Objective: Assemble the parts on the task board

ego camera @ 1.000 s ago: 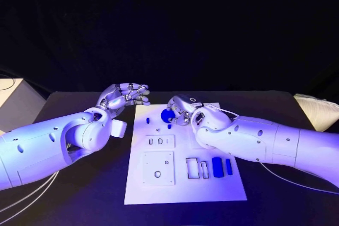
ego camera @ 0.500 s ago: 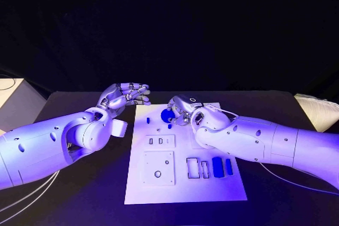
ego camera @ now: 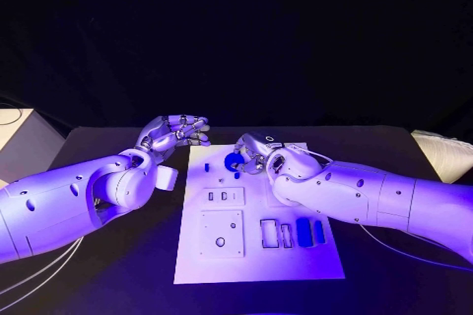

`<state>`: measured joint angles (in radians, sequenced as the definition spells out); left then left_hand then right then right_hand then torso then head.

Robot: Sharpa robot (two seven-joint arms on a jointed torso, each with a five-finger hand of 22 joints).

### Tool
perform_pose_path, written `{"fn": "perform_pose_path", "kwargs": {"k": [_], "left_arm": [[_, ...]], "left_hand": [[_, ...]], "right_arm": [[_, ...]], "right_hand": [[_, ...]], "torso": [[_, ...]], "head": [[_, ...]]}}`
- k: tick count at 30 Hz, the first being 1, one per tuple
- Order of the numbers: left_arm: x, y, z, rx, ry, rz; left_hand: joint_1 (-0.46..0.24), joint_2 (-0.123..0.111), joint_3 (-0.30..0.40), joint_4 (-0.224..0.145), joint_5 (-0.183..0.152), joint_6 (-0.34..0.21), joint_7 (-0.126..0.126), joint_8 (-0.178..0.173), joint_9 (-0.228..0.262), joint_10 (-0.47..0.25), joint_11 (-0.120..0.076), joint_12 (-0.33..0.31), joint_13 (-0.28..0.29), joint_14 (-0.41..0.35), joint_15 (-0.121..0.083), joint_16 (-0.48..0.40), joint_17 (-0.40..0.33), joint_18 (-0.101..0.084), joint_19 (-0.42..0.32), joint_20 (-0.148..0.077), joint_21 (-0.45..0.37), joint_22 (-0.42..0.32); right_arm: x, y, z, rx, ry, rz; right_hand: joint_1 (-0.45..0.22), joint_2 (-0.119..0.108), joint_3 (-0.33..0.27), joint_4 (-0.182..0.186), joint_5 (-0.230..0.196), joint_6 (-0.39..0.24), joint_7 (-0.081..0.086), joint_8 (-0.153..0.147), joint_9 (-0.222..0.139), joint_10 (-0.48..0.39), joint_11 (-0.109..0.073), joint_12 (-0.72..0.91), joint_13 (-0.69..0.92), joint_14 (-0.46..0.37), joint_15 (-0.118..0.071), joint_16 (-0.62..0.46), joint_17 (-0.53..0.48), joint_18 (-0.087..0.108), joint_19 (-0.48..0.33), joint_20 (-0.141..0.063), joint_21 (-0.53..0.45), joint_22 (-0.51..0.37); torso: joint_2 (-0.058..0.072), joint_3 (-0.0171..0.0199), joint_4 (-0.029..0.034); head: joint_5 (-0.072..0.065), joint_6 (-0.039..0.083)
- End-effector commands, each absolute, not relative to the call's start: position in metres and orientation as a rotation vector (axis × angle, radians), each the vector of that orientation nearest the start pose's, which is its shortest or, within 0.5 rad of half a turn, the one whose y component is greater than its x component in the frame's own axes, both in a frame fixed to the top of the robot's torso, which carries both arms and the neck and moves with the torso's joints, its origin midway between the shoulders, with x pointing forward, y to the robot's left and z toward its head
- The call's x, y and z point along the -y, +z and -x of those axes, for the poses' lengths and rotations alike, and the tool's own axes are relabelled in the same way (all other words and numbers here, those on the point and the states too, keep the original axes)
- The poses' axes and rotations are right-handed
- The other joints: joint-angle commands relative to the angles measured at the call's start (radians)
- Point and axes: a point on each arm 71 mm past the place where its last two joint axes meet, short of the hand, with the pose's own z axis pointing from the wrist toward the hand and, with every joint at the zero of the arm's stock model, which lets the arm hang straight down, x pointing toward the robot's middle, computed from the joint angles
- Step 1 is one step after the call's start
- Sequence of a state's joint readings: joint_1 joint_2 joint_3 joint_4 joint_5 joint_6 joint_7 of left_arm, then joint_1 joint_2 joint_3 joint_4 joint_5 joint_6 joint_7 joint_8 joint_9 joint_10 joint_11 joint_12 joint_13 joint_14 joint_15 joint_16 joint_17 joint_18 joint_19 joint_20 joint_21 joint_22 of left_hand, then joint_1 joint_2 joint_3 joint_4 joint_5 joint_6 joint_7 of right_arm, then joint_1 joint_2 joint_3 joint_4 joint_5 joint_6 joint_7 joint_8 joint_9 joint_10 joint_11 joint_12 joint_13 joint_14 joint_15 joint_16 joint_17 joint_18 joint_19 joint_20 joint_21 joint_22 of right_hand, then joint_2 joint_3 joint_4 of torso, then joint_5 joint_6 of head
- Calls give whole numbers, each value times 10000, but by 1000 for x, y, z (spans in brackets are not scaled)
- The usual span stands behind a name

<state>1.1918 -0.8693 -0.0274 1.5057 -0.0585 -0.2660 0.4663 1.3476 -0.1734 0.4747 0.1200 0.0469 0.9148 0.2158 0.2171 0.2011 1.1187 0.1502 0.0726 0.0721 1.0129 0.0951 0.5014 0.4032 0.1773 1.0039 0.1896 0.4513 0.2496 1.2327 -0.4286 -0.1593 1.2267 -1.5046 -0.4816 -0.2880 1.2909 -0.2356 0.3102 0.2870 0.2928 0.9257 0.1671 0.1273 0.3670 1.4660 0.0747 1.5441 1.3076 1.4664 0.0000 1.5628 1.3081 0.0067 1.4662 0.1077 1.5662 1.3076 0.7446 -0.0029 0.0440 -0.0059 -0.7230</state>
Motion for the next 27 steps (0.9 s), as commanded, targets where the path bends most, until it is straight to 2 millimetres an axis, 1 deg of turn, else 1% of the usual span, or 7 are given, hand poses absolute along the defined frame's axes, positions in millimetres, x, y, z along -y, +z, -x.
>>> {"fn": "perform_pose_path", "kwargs": {"k": [1,2,6,13,18,22,27], "left_arm": [[-223,-171,-492,-13647,-16001,10057],[-223,-171,-492,-13656,-15990,10065],[-223,-171,-492,-13677,-15959,10087],[-224,-172,-492,-13688,-15926,10105],[-224,-172,-492,-13740,-15873,10147],[-224,-172,-492,-13750,-15850,10160],[-225,-172,-491,-13747,-15832,10165]], "left_hand": [[0,65,23,-60,32,-66,32,-48,17,-44,49,-33,-1,-73,13,7,16,5,-62,-16,24,10],[-4,65,25,-64,31,-68,35,-48,18,-44,51,-33,-2,-78,14,9,17,5,-74,-15,38,20],[-4,65,25,-64,31,-68,35,-48,18,-44,51,-33,-2,-78,14,9,17,5,-74,-15,38,20],[-7,70,28,-64,32,-71,40,-49,18,-49,54,-35,-3,-79,15,11,18,5,-81,-14,47,26],[-5,78,34,-65,33,-71,43,-49,18,-52,55,-36,-4,-80,15,12,19,6,-85,-14,54,30],[-1,82,38,-68,33,-72,44,-50,18,-53,56,-36,-4,-80,15,13,19,6,-86,-14,56,32],[8,86,45,-75,33,-75,45,-51,18,-57,56,-38,-5,-82,15,13,20,6,-90,-15,63,36]], "right_arm": [[76,-216,-516,-16249,5747,1655],[77,-216,-516,-16287,5742,1642],[77,-217,-516,-16397,5748,1621],[79,-219,-514,-16751,5753,1639],[84,-221,-515,-17026,5677,1461],[88,-221,-514,-17072,5646,1368],[92,-221,-513,-17122,5668,1293]], "right_hand": [[-179,228,-42,17,174,-37,-8,-41,-19,767,90,-6,2368,988,99,18,2390,-67,1046,52,46,2632],[-375,389,-5,25,315,-21,-9,-43,-28,775,91,2,2375,990,100,20,2397,-67,1046,55,46,2632],[-519,471,50,6,476,17,-19,-37,-36,825,82,50,2422,994,95,25,2415,-67,1046,54,46,2632],[-552,514,134,-29,589,124,-53,11,-26,903,54,126,2495,996,76,27,2423,-67,1046,42,46,2632],[-740,614,207,14,488,155,-65,15,-37,907,43,129,2498,1000,59,30,2438,-67,1046,25,46,2632],[-768,624,213,17,483,158,-66,15,-38,909,42,131,2500,996,59,26,2420,-67,1046,24,46,2632],[-824,637,226,14,447,176,-71,21,-39,920,36,142,2511,994,55,24,2412,-67,1046,21,46,2632]], "torso": [[4,3,-1],[5,5,1],[2,2,6],[-3,1,-7],[7,-1,-7],[1,-1,0],[11,13,-5]], "head": [[5,-4],[3,-5],[3,-20],[8,-41],[13,-63],[15,-82],[26,-99]]}}
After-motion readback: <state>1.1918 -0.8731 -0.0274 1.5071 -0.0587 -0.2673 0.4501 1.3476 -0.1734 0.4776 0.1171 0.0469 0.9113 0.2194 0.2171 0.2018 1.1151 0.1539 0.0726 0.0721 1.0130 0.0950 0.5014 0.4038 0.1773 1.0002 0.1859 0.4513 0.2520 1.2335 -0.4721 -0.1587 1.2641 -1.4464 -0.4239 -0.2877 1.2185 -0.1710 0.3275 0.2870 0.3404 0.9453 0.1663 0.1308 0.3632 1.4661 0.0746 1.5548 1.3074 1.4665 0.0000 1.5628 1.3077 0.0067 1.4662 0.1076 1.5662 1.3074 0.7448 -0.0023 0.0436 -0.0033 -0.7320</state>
